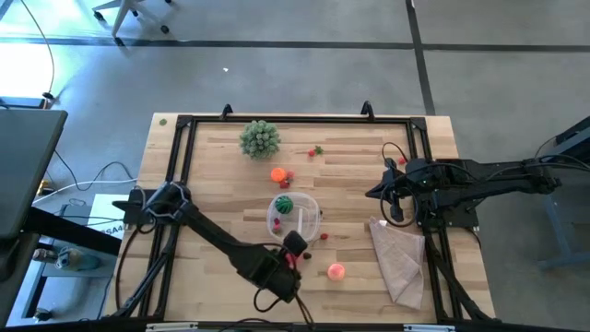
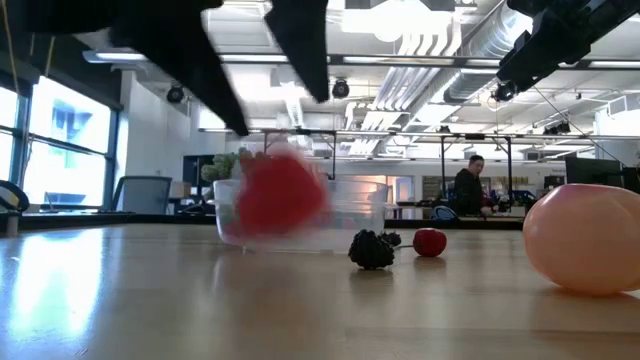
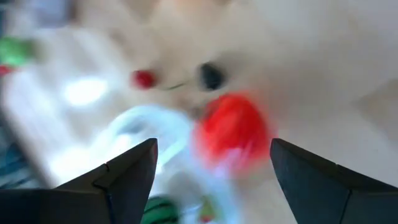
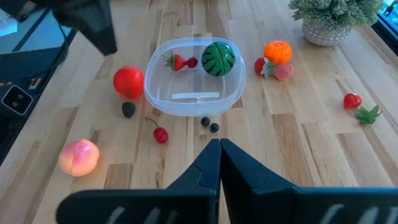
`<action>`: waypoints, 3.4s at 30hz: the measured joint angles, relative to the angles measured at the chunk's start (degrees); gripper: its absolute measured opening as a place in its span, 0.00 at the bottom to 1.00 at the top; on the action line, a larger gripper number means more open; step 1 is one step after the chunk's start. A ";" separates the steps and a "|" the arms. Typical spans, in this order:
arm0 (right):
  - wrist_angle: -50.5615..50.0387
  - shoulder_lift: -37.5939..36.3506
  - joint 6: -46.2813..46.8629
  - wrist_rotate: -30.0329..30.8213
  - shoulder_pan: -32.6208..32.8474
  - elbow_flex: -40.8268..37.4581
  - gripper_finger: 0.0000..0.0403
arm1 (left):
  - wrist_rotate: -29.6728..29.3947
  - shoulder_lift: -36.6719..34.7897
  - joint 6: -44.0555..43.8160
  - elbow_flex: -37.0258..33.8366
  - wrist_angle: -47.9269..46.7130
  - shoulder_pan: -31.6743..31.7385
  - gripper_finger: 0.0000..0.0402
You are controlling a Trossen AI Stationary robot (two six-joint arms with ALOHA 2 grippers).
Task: Pick and placing Produce into tupperware
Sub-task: Put the apple into the transparent container
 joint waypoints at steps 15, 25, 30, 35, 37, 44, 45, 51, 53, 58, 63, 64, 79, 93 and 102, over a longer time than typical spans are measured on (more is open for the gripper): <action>0.00 -0.01 0.02 0.02 0.00 0.00 0.00 | 11.59 0.00 -0.44 1.07 0.63 4.23 0.46; 0.00 -0.02 0.02 0.02 0.00 -0.02 0.00 | 10.51 -0.06 -41.57 2.60 5.22 0.14 0.37; 0.00 -0.01 0.02 0.02 0.00 0.00 0.00 | 5.53 -0.06 -57.45 0.60 5.92 0.29 0.34; 0.00 -0.01 0.01 0.00 0.00 -0.01 0.00 | 5.60 -0.04 -58.41 -0.72 6.73 0.01 0.32; 0.00 -0.01 0.01 0.02 0.00 -0.02 0.00 | 5.95 -0.04 -58.39 -0.72 6.94 0.15 0.32; 0.00 0.01 0.01 0.01 0.00 -0.02 0.00 | 6.01 -0.52 -56.99 -0.72 5.61 0.12 0.32; -0.01 -0.02 0.00 0.02 0.00 -0.02 0.00 | 6.11 -0.52 -56.87 -0.72 5.19 0.25 0.32; -0.01 -0.01 0.00 0.01 0.00 -0.02 0.00 | 6.43 -0.52 -54.83 -0.72 4.22 0.69 0.32; 0.00 -0.01 0.02 0.00 0.00 -0.02 0.00 | 6.62 -0.52 -53.56 -0.72 4.28 0.52 0.32; -0.01 0.01 0.02 0.01 0.00 -0.02 0.00 | 6.91 -0.52 -51.68 -0.72 4.58 -0.36 0.32; -0.01 0.01 -0.01 0.02 0.00 -0.02 0.00 | 6.90 -1.58 -50.98 -3.99 7.10 -1.86 0.32; -0.03 -0.02 0.02 0.01 0.00 -0.02 0.00 | 7.40 -2.10 -51.24 -4.89 7.78 -2.34 0.32; 0.43 0.64 0.02 0.02 0.00 -0.07 0.00 | 4.82 -22.15 -57.95 -40.39 43.68 -5.88 0.32; -0.10 1.47 0.00 0.02 0.00 -0.02 0.00 | 1.87 -20.39 -58.54 -52.04 64.45 -5.19 0.32; 0.01 1.51 0.01 -0.01 0.00 -0.02 0.00 | 2.48 -16.17 -58.53 -52.11 68.76 -2.06 0.32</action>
